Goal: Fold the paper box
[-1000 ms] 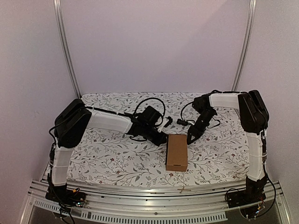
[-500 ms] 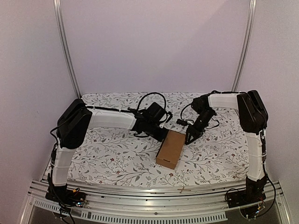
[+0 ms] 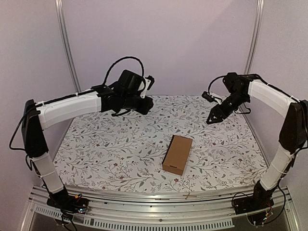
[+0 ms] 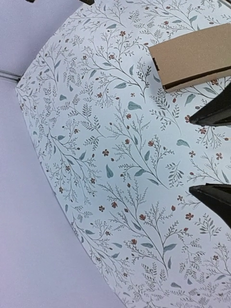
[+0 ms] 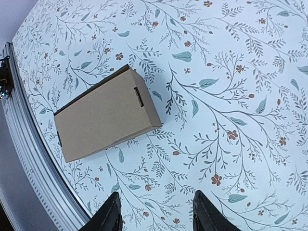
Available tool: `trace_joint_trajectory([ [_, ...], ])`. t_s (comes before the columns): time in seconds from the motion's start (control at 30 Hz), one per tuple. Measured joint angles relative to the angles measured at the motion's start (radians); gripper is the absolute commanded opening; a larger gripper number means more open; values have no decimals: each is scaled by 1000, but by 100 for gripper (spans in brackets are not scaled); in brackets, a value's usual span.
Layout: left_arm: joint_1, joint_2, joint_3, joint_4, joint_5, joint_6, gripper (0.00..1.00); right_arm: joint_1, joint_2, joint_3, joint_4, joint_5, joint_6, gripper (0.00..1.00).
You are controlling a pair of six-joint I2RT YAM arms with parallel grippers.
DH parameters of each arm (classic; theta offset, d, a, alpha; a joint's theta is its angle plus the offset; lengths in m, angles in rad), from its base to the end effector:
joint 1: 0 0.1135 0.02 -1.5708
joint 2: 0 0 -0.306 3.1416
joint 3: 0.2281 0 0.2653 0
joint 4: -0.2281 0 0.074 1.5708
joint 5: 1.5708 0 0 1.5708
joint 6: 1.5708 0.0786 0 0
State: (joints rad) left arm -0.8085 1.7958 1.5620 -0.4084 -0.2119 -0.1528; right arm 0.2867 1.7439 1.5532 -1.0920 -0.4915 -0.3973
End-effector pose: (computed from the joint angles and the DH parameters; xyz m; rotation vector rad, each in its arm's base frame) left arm 0.3395 -0.3317 0.3199 0.6002 2.1300 -0.3033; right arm 0.3526 0.1426 0.2875 -1.0181 2.5611 0.6677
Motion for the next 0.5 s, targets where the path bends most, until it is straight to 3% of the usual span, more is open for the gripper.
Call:
trace_joint_trajectory([
  [0.07, 10, -39, -19, -21, -22, 6, 57, -6, -45, 14, -2, 19, 0, 59],
  [0.1, 15, -61, -28, -34, -31, 8, 67, -9, -64, 22, -2, 26, 4, 71],
  [0.13, 18, -87, -39, -47, -34, 8, 96, -18, -90, 34, 5, 34, 3, 94],
  [0.2, 31, -149, -63, -63, -33, -1, 99, -47, -141, 44, 37, 43, 32, 99],
  [0.5, 161, -438, -268, -14, -56, -75, 99, -118, -383, -117, 393, 221, 298, 99],
])
